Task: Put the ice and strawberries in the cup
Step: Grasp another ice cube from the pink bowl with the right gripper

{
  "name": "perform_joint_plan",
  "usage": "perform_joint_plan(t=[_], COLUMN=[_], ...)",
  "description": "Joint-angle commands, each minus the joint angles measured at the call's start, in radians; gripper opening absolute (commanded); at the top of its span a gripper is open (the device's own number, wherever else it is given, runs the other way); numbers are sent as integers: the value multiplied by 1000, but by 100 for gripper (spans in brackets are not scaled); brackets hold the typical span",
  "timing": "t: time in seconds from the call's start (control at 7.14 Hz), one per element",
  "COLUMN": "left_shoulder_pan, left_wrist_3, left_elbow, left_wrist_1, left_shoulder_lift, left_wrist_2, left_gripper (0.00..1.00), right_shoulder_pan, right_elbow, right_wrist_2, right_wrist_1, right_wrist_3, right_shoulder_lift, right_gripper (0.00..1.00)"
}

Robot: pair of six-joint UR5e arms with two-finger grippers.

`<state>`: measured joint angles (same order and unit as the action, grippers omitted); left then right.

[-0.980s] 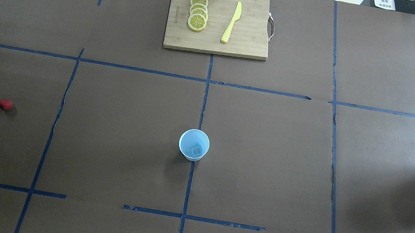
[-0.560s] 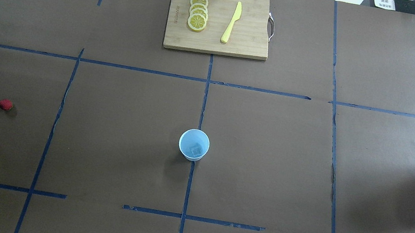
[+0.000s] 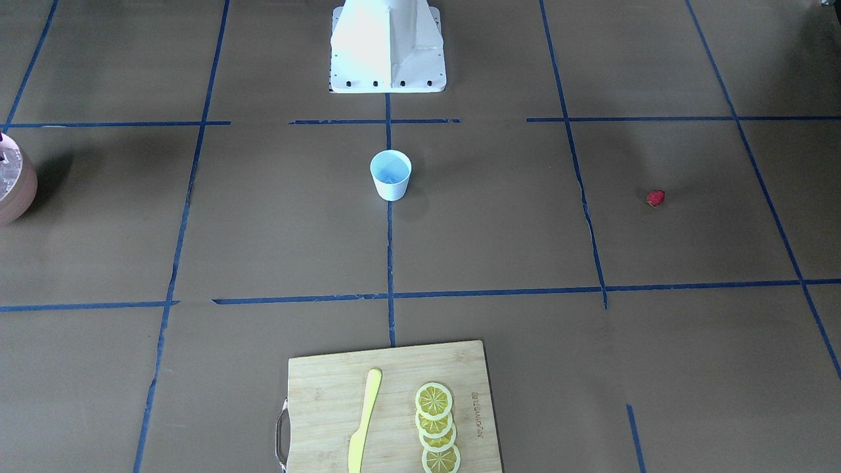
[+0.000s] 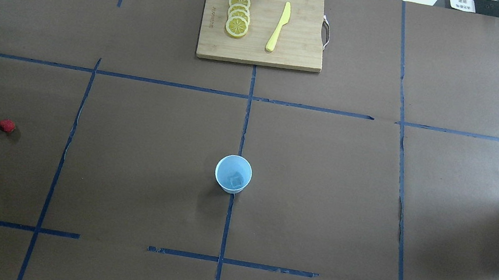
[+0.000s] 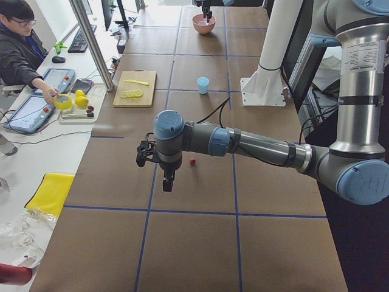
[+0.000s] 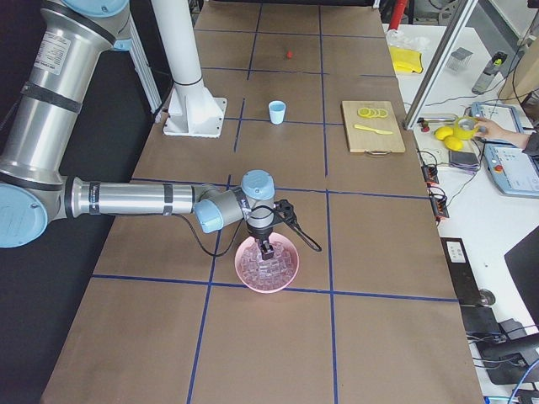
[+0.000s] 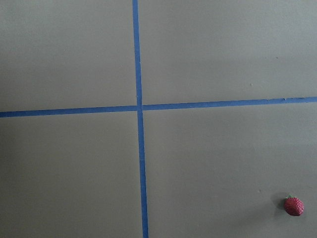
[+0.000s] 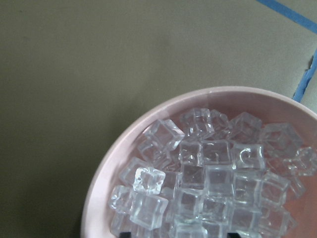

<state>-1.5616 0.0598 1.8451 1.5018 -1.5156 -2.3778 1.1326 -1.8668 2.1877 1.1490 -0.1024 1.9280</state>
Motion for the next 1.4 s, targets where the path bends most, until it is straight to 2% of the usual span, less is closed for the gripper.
perform_joint_plan(t=[0.0, 1.26], left_shoulder_pan=[0, 0], left_wrist_3=[0, 2], left_elbow=[0, 14], left_wrist_1=[0, -2], left_shoulder_lift=[0, 0], left_wrist_2=[0, 0], left_gripper=[100, 100], right_shoulder_pan=[-16, -20], right_elbow=[3, 44], right_wrist_2=[-2, -23], right_wrist_1=[0, 0], right_wrist_3=[3, 13], right_shoulder_lift=[-4, -3], right_gripper=[65, 63])
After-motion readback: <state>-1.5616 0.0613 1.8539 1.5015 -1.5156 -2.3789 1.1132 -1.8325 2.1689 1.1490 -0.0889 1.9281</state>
